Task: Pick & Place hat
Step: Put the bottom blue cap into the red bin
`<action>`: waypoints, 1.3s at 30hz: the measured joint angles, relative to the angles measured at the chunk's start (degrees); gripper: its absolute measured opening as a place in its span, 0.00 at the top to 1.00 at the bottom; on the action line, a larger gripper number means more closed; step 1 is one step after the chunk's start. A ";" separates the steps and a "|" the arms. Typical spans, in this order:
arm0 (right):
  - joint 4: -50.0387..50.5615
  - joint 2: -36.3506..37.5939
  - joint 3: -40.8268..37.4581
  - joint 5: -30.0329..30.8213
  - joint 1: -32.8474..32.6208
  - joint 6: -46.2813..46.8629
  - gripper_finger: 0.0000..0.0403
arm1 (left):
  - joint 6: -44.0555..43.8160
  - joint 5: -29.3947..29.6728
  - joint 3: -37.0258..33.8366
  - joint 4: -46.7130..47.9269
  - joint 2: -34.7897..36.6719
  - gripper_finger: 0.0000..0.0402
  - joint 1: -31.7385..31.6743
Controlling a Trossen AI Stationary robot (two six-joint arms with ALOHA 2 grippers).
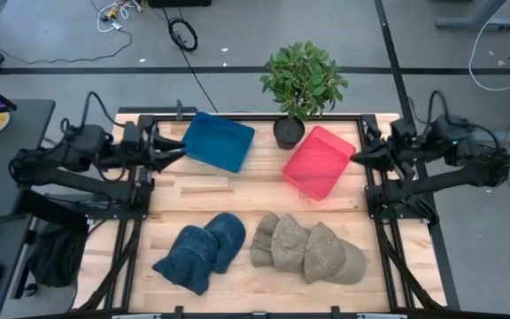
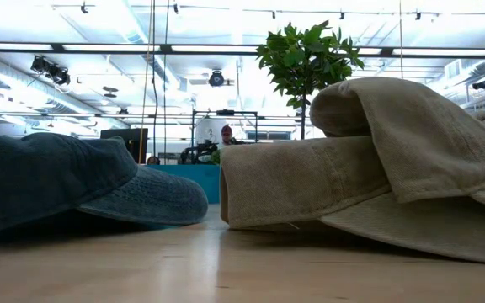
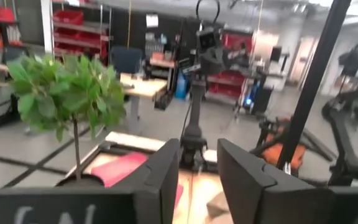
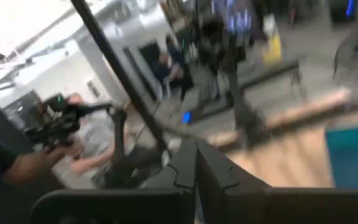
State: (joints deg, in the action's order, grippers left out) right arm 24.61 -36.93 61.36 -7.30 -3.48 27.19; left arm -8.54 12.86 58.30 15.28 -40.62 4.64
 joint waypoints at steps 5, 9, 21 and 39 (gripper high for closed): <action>3.25 -2.31 0.00 0.13 -2.36 1.47 0.97 | -0.01 0.11 -0.02 2.69 -1.42 0.63 -0.02; 10.78 -4.90 0.02 -0.07 -5.27 4.18 0.97 | -0.04 0.16 -0.02 3.18 -2.57 0.58 -0.02; -1.21 -9.90 -12.11 -0.28 -12.53 14.33 0.97 | -1.33 -6.50 -0.04 14.41 -5.93 0.46 -0.02; -34.08 -9.90 -31.56 3.30 -17.93 20.27 0.97 | 8.51 -33.23 -0.04 37.03 -25.32 0.45 -0.02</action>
State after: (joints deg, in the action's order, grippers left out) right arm -9.47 -46.83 29.80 -4.00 -21.41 47.46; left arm -0.03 -20.37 58.26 52.31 -65.93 4.62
